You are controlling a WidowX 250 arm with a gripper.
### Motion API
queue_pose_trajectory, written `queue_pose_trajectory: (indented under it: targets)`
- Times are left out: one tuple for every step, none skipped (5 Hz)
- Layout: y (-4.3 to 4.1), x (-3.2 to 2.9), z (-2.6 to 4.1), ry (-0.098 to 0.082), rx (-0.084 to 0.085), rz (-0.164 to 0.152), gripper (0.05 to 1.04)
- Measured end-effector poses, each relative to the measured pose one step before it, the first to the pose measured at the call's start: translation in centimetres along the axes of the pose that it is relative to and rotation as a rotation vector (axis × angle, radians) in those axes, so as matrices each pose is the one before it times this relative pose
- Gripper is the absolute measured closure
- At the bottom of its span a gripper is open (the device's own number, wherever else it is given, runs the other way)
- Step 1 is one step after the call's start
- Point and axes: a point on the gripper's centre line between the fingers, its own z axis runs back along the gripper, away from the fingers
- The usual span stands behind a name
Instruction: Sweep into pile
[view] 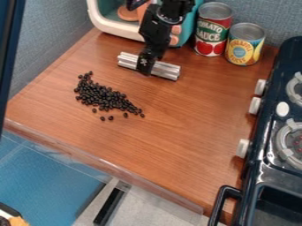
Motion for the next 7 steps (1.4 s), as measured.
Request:
queue_pose_trajectory:
  targets:
    - [0.14,0.482,-0.258,0.0068,0.0116,0.0256,0.217]
    - [0.054,0.219,0.058,0.0134,0.0083,0.0331,0.532]
    - [-0.095,-0.032,0.07,0.0067,0.0092,0.0259,0.749]
    - [0.064,0.141,-0.024,0.0192,0.0201,0.0336,0.75]
    - [0.005,-0.056,0.005,0.0147,0.0152,0.0169,0.75]
    - [0.073,-0.292,0.177,0.038,0.0131,-0.0065,0.75]
    - [0.194,-0.799,1.119,0.0615,0.0018,-0.024,0.75]
